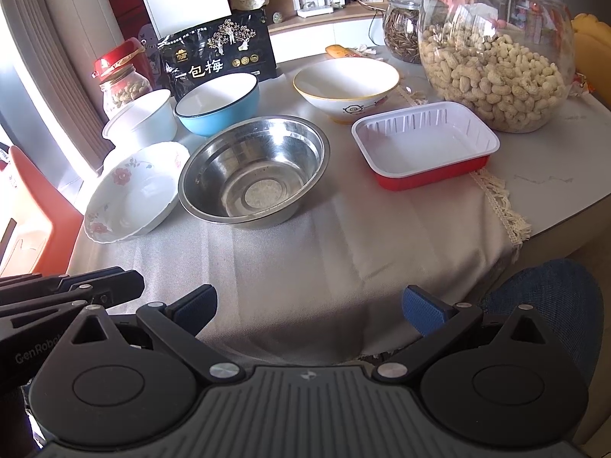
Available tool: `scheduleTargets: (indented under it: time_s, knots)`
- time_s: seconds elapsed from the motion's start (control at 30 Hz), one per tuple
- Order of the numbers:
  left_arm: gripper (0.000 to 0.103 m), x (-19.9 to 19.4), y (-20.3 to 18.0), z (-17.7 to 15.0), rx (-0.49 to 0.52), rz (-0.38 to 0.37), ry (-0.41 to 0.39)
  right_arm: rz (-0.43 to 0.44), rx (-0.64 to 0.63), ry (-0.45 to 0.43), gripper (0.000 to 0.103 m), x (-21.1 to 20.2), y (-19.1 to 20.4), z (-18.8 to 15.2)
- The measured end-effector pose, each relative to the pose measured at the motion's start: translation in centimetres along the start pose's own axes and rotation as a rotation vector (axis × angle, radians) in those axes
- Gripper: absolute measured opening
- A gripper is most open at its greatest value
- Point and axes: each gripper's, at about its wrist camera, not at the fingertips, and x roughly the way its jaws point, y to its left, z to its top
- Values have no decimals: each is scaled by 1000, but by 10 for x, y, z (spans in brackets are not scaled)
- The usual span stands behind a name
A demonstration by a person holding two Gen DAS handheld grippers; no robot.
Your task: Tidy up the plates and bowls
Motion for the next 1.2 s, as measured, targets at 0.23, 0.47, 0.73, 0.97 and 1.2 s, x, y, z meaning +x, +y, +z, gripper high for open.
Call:
scheduleTargets:
  time_s: [0.23, 0.47, 0.73, 0.97, 1.2]
  knots:
    - [15, 1, 0, 0, -2, 0, 2, 0, 1, 5, 103, 1, 1, -1]
    - [15, 1, 1, -1, -3, 0, 2, 0, 2, 5, 103, 1, 1, -1]
    - [15, 1, 1, 0, -4, 1, 3, 1, 2, 6, 103, 1, 1, -1]
    - [15, 0, 2, 0, -4, 3, 2, 1, 2, 5, 103, 1, 1, -1]
    - [15, 1, 3, 2, -11, 10, 4, 9, 0, 4, 103, 2, 2, -1]
